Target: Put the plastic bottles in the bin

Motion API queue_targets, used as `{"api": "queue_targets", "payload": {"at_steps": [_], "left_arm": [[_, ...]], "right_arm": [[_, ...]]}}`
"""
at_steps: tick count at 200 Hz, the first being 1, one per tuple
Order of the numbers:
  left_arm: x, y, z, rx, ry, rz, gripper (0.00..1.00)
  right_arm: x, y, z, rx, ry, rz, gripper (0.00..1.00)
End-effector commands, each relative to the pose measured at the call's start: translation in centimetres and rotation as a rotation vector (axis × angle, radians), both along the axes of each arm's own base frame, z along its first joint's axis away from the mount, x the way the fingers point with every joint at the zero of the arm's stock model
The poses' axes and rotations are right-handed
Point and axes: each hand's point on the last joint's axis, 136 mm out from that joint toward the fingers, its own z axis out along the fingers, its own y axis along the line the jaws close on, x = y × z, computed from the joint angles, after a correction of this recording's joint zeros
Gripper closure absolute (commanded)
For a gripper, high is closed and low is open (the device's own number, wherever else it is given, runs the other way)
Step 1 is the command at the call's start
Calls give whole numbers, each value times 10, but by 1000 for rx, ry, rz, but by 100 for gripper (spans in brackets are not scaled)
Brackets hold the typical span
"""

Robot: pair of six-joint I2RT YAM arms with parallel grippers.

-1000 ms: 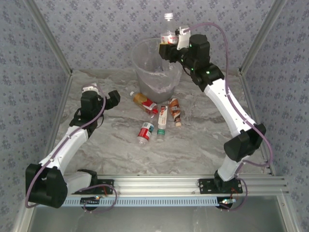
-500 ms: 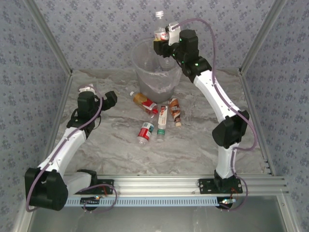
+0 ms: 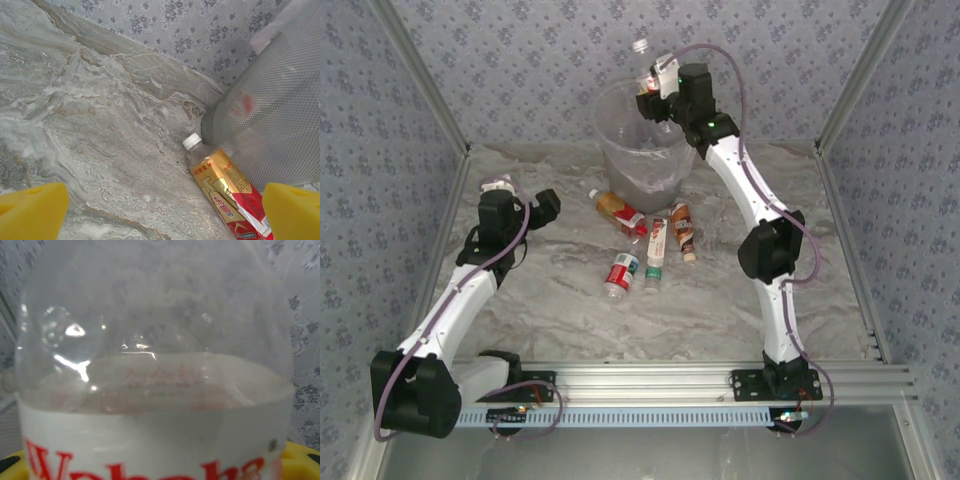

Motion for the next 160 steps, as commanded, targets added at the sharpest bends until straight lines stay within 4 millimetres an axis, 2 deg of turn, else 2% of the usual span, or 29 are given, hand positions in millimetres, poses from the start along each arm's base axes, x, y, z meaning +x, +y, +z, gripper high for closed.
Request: {"api": "queue_targets", "payload": {"at_steps": [1, 37, 77, 125, 160], "left_arm": [[-1, 2, 4, 5, -9, -6, 1], [-2, 2, 4, 4, -6, -5, 1], [-1, 2, 3, 3, -1, -7, 0], [1, 1, 2, -4, 6, -7, 1], [1, 0, 1, -7, 12, -10, 1]], "right_arm": [[9, -3, -7, -95, -37, -18, 41], [13, -2, -24, -149, -11, -37, 37], [7, 5, -44, -248, 10, -40, 33], [9, 0, -40, -279, -7, -89, 27], [7, -1, -35, -280, -10, -118, 19]]}}
